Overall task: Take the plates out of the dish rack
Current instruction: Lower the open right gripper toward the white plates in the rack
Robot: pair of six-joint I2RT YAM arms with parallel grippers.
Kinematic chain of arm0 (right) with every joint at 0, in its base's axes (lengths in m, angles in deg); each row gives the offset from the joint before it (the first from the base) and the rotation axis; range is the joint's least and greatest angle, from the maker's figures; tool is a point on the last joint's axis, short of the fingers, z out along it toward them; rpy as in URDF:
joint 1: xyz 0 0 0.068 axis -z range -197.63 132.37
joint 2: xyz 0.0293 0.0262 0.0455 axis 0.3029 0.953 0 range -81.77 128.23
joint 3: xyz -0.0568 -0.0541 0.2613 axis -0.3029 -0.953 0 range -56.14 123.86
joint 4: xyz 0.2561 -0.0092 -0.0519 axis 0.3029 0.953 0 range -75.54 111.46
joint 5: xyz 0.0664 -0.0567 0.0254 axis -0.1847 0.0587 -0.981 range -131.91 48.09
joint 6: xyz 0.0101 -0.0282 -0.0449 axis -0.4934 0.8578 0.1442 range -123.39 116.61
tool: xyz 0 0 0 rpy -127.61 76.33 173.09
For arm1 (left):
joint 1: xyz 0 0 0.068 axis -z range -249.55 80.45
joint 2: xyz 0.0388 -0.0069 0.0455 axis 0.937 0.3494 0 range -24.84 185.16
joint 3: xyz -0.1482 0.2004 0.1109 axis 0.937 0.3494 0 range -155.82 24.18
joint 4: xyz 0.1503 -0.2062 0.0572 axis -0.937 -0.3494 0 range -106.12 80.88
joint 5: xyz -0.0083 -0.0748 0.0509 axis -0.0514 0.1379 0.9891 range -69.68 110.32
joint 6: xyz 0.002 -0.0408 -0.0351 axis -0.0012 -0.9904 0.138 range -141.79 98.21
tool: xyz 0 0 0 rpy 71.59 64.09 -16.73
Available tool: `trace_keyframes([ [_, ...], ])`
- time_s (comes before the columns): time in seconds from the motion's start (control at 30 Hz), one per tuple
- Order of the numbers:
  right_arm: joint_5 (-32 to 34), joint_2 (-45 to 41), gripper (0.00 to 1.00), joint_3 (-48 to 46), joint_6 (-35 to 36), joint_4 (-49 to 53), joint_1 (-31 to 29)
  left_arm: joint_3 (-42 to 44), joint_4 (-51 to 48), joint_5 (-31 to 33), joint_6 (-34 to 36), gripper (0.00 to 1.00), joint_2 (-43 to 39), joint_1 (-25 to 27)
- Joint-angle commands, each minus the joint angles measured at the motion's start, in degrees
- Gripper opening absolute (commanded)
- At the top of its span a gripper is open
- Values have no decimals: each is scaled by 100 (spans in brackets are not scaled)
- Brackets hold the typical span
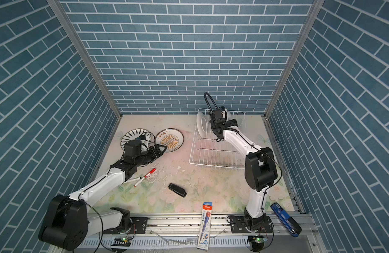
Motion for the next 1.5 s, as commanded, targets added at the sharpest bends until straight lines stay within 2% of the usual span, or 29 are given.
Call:
trace_keyframes([
  [0.0,-18,148,77,216,160,-65,95,-170,-57,-14,105,76,79,25],
  [0.33,-326,354,67,302,97,-145,275,-276,1,-55,96,76,253,25],
  [0.6,-332,571,65,387,37,-251,343,-297,-13,-102,107,76,247,25],
  [0.77,-325,697,56,503,37,-271,374,-194,5,-93,90,76,183,25],
  [1.47,-496,860,39,427,28,-442,468,-156,-4,-66,107,76,172,25],
])
